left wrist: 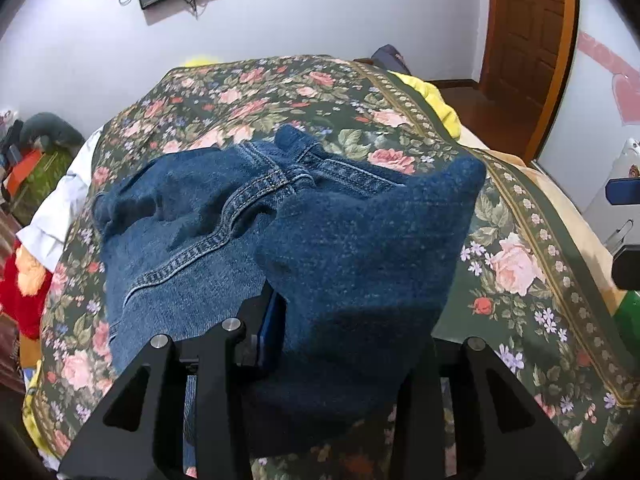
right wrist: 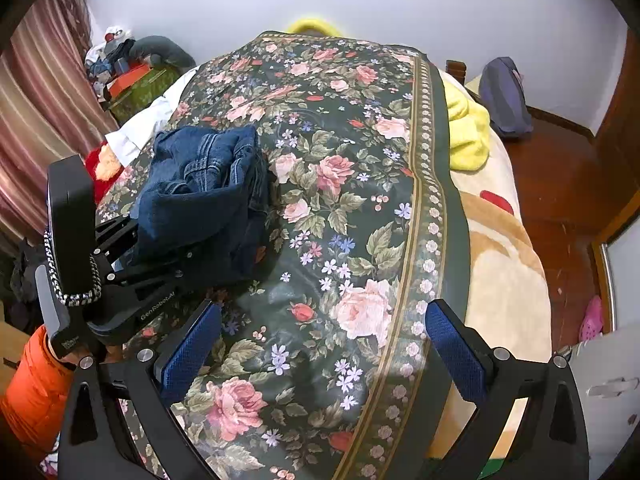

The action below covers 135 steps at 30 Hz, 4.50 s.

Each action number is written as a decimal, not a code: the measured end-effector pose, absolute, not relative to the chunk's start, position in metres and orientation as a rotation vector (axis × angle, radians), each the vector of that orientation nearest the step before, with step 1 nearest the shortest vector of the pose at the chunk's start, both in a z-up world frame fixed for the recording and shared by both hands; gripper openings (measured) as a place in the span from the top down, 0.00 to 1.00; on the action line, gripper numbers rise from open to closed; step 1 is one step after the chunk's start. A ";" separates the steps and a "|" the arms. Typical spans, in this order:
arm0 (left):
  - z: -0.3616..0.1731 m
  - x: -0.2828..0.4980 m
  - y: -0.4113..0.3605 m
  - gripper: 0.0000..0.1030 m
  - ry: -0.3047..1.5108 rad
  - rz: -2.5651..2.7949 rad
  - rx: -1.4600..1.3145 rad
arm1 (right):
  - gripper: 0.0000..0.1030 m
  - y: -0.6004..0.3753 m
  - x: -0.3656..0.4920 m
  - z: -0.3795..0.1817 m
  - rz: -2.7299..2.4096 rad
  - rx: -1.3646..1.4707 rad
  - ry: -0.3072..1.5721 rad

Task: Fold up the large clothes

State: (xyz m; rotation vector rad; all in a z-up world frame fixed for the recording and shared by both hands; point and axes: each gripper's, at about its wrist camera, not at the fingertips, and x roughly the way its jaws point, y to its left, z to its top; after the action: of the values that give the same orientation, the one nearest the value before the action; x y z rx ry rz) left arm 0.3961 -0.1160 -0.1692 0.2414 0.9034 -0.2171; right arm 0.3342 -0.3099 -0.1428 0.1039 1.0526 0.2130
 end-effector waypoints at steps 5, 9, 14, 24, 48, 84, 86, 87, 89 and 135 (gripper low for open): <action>-0.152 0.370 -0.106 0.17 0.916 -0.318 0.211 | 0.01 -0.303 0.333 -0.127 0.228 0.082 1.024; -0.128 0.349 -0.084 0.17 0.869 -0.306 0.191 | 0.01 -0.290 0.338 -0.112 0.261 0.073 0.991; -0.104 0.343 -0.027 0.15 0.826 -0.208 0.105 | 0.01 -0.256 0.352 -0.100 0.339 0.078 0.967; -0.154 0.373 0.057 0.13 0.952 -0.062 -0.013 | 0.01 -0.175 0.410 -0.134 0.443 0.026 1.055; -0.156 0.372 0.094 0.05 0.906 -0.014 0.091 | 0.00 -0.224 0.422 -0.153 0.399 -0.008 1.124; -0.135 0.473 0.128 0.00 0.880 0.044 0.027 | 0.00 -0.203 0.503 -0.182 0.417 0.021 1.208; -0.131 0.462 0.131 0.00 0.868 0.039 0.000 | 0.00 -0.199 0.494 -0.170 0.434 -0.008 1.178; -0.133 0.456 0.133 0.00 0.876 0.034 -0.020 | 0.00 -0.198 0.490 -0.164 0.443 -0.017 1.159; -0.141 0.447 0.134 0.00 0.905 0.013 -0.055 | 0.00 -0.195 0.484 -0.157 0.459 -0.020 1.128; -0.105 0.429 0.095 0.33 0.936 -0.318 -0.436 | 0.53 -0.140 0.483 -0.148 0.628 0.235 1.189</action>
State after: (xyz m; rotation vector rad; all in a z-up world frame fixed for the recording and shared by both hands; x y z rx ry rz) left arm 0.4288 0.0955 -0.1050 -0.4359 0.9360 -0.3180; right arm 0.4830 -0.1396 -0.1481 0.2346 1.1891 0.6280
